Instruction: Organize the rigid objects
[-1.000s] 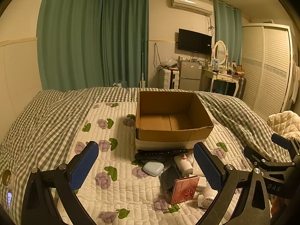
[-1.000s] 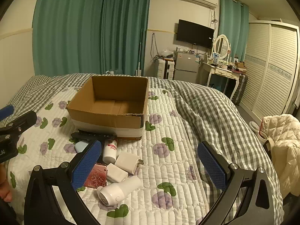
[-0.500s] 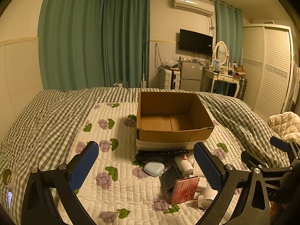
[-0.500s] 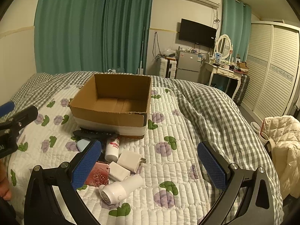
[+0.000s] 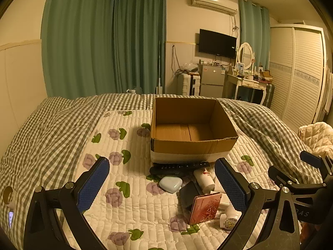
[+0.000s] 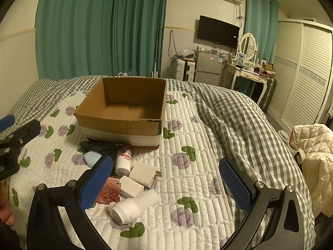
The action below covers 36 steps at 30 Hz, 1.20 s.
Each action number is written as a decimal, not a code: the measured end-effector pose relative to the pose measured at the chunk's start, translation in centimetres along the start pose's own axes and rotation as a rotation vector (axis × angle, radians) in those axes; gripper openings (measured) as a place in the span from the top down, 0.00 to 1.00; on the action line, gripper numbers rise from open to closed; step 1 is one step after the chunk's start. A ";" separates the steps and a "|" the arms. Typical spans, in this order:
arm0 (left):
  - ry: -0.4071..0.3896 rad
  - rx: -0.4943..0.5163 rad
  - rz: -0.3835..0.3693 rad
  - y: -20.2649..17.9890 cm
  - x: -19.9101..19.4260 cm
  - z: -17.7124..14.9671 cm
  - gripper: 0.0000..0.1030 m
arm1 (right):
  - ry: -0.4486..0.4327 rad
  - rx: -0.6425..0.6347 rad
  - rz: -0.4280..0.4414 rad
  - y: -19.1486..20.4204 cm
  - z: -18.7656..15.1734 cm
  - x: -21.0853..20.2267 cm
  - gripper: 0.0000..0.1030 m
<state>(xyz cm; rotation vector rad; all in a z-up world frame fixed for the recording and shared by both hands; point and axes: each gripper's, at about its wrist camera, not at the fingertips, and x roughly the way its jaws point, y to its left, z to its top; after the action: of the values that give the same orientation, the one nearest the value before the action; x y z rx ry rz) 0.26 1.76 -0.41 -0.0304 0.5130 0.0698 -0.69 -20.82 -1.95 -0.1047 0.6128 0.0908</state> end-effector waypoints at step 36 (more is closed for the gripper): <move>0.404 0.058 -0.084 -4.4 9.1 -5.8 0.02 | 0.370 0.106 0.103 -3.1 -5.3 7.8 0.44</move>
<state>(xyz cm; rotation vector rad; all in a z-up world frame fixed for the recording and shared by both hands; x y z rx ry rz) 5.71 -2.40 -9.86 -0.0087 0.9167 -0.0344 3.03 -24.09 -10.53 0.0145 0.9916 0.1398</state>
